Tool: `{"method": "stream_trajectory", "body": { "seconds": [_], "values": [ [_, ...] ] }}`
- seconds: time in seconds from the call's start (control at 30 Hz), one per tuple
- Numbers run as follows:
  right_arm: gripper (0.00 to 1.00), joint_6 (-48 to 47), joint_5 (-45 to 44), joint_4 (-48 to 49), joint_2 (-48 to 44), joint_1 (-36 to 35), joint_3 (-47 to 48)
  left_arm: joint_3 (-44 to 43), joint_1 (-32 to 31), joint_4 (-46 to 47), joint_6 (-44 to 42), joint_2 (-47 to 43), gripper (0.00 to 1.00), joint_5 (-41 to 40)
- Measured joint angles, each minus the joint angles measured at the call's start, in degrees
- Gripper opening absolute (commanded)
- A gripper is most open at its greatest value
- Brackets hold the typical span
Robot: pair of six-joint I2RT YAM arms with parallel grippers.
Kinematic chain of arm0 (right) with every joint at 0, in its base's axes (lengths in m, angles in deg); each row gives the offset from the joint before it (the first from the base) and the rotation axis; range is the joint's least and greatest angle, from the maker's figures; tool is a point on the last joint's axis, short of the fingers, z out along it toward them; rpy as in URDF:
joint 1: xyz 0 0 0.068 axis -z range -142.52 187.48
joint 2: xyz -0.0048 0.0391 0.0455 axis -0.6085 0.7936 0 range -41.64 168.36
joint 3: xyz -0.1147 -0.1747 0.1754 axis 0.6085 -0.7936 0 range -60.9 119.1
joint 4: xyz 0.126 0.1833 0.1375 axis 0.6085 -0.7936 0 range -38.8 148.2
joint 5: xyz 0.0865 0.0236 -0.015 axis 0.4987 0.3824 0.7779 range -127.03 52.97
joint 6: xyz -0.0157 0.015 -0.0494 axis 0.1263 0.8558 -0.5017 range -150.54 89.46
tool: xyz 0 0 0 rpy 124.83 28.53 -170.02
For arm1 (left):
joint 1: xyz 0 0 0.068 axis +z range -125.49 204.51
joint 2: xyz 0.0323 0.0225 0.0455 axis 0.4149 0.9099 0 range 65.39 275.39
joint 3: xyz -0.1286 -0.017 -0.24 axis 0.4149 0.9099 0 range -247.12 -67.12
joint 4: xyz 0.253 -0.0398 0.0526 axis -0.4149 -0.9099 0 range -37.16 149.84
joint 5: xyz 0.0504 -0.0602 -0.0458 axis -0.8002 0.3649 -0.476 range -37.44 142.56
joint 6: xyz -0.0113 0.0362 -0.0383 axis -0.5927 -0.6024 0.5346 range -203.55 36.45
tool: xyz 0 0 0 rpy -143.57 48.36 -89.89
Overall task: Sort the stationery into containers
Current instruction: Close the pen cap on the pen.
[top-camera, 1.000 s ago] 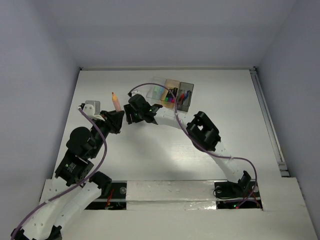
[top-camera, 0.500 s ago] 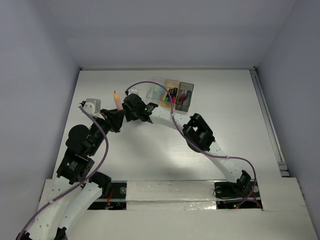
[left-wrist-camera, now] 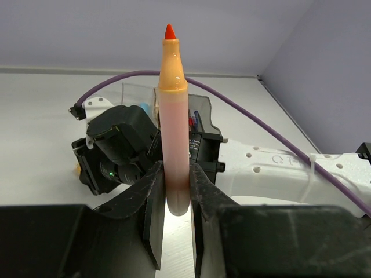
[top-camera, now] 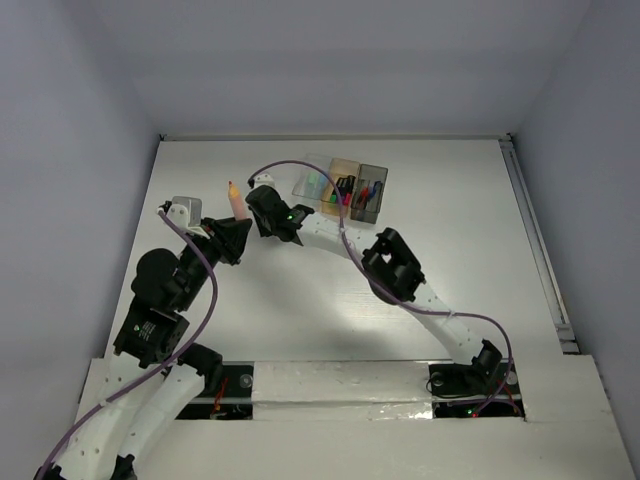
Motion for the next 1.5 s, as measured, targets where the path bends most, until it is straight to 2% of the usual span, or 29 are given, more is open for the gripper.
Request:
{"method": "stream_trajectory", "body": {
  "seconds": [0.07, 0.1, 0.17, 0.23, 0.3, 0.43, 0.53, 0.57, 0.67, 0.7, 0.77, 0.93, 1.1, 1.27, 1.5],
  "values": [
    [0.22, -1.1, 0.0, 1.3, 0.0, 0.0, -0.6, 0.0, 0.0, 0.0, 0.0, 0.0, 0.00, 0.0],
    [0.18, -2.1, 0.2, 2.8, -0.1, 0.0, -1.5, 0.0, 0.0, 0.0, 0.0, 0.0, 0.00, 0.1],
    [0.16, -3.9, 1.2, 8.0, -2.2, 0.0, -6.8, 0.0, 0.0, 0.0, 0.0, 0.2, 0.00, 0.1],
    [0.16, -6.5, 3.2, 12.5, -7.3, 0.0, -16.1, 0.1, 0.1, 0.0, 0.0, 0.3, 0.00, 0.2],
    [0.16, -9.0, 5.5, 16.7, -15.0, 0.0, -29.4, 0.3, 0.4, 0.1, 0.0, 0.3, 0.00, 0.4],
    [0.17, -13.4, 9.8, 17.8, -30.7, 0.0, -52.3, 0.5, 0.8, 0.2, 0.0, 0.8, 0.00, 1.2],
    [0.23, -15.8, 12.7, 16.8, -37.3, 0.0, -60.4, 0.5, 1.1, 0.4, 0.0, 1.2, 0.00, 2.0],
    [0.23, -16.3, 13.5, 16.6, -38.3, 0.0, -61.9, 0.5, 1.1, 0.4, 0.0, 1.4, 0.00, 2.2],
    [0.35, -17.2, 15.0, 17.4, -40.0, 0.0, -64.8, 0.5, 1.1, 0.4, 0.1, 1.5, 0.00, 2.6],
    [0.46, -17.3, 15.1, 18.3, -40.5, 0.0, -65.8, 0.5, 1.1, 0.4, 0.1, 1.5, 0.00, 2.7],
    [0.58, -17.2, 14.7, 19.6, -41.6, 0.0, -67.9, 0.5, 1.1, 0.4, 0.0, 1.5, 0.00, 2.8],
    [0.73, -16.6, 12.6, 19.7, -45.4, 0.1, -72.2, 0.5, 1.1, 0.4, 0.0, 1.6, 0.00, 2.8],
    [0.73, -15.3, 14.1, 15.6, -50.9, 0.1, -74.6, 0.6, 1.1, 0.4, 0.0, 1.7, 0.00, 2.8],
    [0.67, -10.9, 23.6, 16.6, -56.6, -0.2, -75.3, 0.7, 1.1, 0.4, 0.0, 1.7, 0.00, 2.7],
    [0.68, -4.2, 34.1, 23.3, -52.3, -1.9, -75.8, 0.7, 1.1, 0.4, 0.0, 1.7, 0.00, 2.7]
  ]
}}
